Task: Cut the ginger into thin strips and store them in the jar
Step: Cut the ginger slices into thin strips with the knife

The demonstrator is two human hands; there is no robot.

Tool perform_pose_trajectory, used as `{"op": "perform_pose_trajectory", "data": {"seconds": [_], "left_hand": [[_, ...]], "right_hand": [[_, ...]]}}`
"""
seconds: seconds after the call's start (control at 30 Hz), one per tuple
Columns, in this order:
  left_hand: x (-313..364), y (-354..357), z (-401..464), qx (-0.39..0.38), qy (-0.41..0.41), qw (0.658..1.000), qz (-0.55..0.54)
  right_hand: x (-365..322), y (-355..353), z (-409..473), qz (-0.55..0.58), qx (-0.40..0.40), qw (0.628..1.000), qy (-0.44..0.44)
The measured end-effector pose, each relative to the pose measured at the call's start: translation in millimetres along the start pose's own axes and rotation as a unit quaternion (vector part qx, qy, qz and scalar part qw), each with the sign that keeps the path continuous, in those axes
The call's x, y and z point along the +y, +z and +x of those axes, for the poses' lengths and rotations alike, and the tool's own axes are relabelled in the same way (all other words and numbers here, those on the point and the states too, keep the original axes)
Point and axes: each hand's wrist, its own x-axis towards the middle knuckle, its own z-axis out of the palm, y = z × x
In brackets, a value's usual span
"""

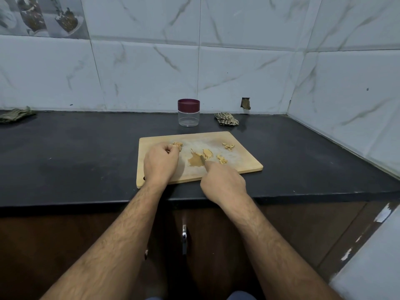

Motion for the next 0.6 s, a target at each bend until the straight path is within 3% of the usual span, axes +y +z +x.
{"op": "perform_pose_trajectory", "data": {"seconds": [0.27,0.6], "left_hand": [[1.2,0.1,9.3,-0.051,0.006,0.999,0.011],[31.6,29.3,28.9,-0.148,0.097,0.978,0.111]], "right_hand": [[22.7,-8.2,13.7,0.058,0.01,0.998,0.032],[38.4,-8.6,18.9,0.155,-0.011,0.987,0.05]]}}
